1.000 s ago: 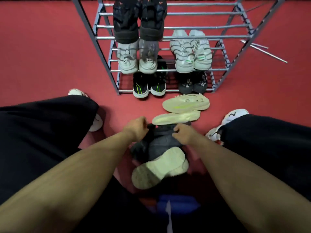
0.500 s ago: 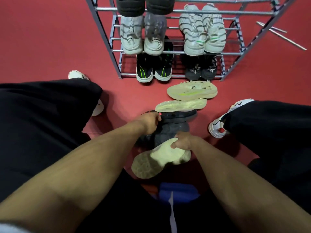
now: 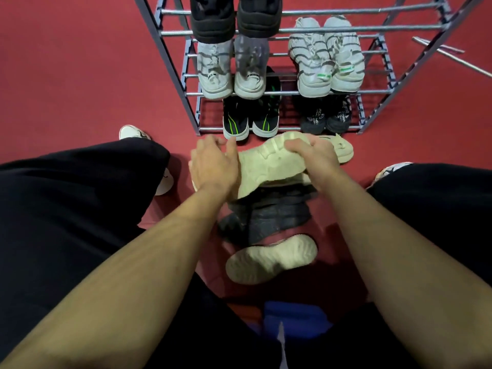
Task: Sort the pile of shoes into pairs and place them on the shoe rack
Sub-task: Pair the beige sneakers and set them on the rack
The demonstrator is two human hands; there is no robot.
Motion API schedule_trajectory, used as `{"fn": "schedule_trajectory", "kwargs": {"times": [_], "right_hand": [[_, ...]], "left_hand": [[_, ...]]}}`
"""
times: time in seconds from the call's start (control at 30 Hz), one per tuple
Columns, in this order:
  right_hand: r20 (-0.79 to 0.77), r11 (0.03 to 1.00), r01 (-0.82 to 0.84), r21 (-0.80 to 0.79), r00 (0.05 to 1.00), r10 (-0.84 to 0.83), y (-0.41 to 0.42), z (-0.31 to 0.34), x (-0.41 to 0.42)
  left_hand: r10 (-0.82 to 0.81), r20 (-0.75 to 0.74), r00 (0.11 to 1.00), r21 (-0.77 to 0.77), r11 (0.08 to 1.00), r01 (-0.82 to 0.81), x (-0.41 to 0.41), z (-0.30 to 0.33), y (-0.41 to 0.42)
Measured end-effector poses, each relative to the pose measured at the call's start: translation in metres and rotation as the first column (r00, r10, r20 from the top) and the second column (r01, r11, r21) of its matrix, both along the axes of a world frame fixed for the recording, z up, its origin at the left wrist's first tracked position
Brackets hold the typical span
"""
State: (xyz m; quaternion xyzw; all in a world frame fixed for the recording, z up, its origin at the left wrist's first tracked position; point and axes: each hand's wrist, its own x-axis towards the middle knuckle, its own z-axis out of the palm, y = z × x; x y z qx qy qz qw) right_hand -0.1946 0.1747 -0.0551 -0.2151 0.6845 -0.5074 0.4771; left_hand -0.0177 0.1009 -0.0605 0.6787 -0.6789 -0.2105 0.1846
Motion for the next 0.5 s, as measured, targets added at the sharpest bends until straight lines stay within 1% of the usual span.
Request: {"fn": "schedule_trajectory", "kwargs": {"times": [0.03, 0.07, 0.1, 0.13, 0.17, 0.2, 0.23, 0.27, 0.3, 0.33, 0.37, 0.4, 0.43, 0.47, 0.5], "right_hand": [[-0.096, 0.998, -0.020, -0.065, 0.995, 0.014, -0.005, 0.006, 0.003], [-0.218, 0.991, -0.059, -0.119, 0.975, 0.032, -0.010, 0.009, 0.009], [-0.355, 0.983, -0.115, -0.147, 0.933, 0.056, -0.012, 0.010, 0.018], [-0.511, 0.970, -0.188, -0.152, 0.855, 0.086, -0.011, 0.006, 0.029], [-0.675, 0.950, -0.279, -0.144, 0.729, 0.112, -0.007, -0.003, 0.041], [-0.816, 0.920, -0.374, -0.122, 0.565, 0.122, 0.000, -0.016, 0.054], [-0.921, 0.883, -0.460, -0.089, 0.376, 0.103, 0.010, -0.031, 0.065], [-0.977, 0.841, -0.537, -0.059, 0.202, 0.061, 0.021, -0.046, 0.073], [-0.997, 0.798, -0.602, -0.040, 0.077, 0.008, 0.033, -0.060, 0.078], [-1.000, 0.755, -0.655, -0.012, -0.002, -0.018, 0.042, -0.071, 0.079], [-0.999, 0.719, -0.695, 0.022, -0.041, -0.008, 0.049, -0.076, 0.078], [-0.999, 0.684, -0.727, 0.052, -0.041, 0.032, 0.053, -0.076, 0.076], [-0.996, 0.659, -0.749, 0.065, -0.003, 0.095, 0.056, -0.073, 0.075], [-0.987, 0.668, -0.741, 0.064, 0.050, 0.150, 0.056, -0.071, 0.076], [-0.975, 0.717, -0.694, 0.067, 0.107, 0.195, 0.056, -0.069, 0.077]], "left_hand": [[0.061, -0.038, 0.997, -0.036, 0.997, -0.063, -0.002, 0.003, -0.007], [0.145, -0.055, 0.988, -0.026, 0.989, -0.147, -0.005, 0.010, -0.008], [0.255, -0.056, 0.965, 0.040, 0.967, -0.253, -0.006, 0.004, -0.012], [0.367, -0.066, 0.928, 0.187, 0.918, -0.350, -0.006, -0.006, -0.013], [0.468, -0.099, 0.878, 0.398, 0.827, -0.396, -0.005, -0.014, -0.010], [0.549, -0.190, 0.814, 0.631, 0.703, -0.327, -0.002, -0.021, -0.007], [0.614, -0.288, 0.735, 0.818, 0.557, -0.145, 0.001, -0.030, -0.005], [0.623, -0.356, 0.697, 0.895, 0.443, 0.061, 0.005, -0.032, -0.002], [0.587, -0.433, 0.684, 0.891, 0.395, 0.224, 0.007, -0.034, 0.002], [0.525, -0.488, 0.698, 0.867, 0.382, 0.319, 0.008, -0.032, 0.006], [0.466, -0.505, 0.726, 0.854, 0.390, 0.343, 0.009, -0.034, 0.009], [0.426, -0.496, 0.757, 0.850, 0.416, 0.324, 0.009, -0.037, 0.012], [0.424, -0.467, 0.776, 0.837, 0.495, 0.233, 0.013, -0.046, 0.012], [0.442, -0.455, 0.773, 0.809, 0.568, 0.152, 0.017, -0.053, 0.012], [0.458, -0.466, 0.757, 0.786, 0.606, 0.117, 0.022, -0.058, 0.009]]}}
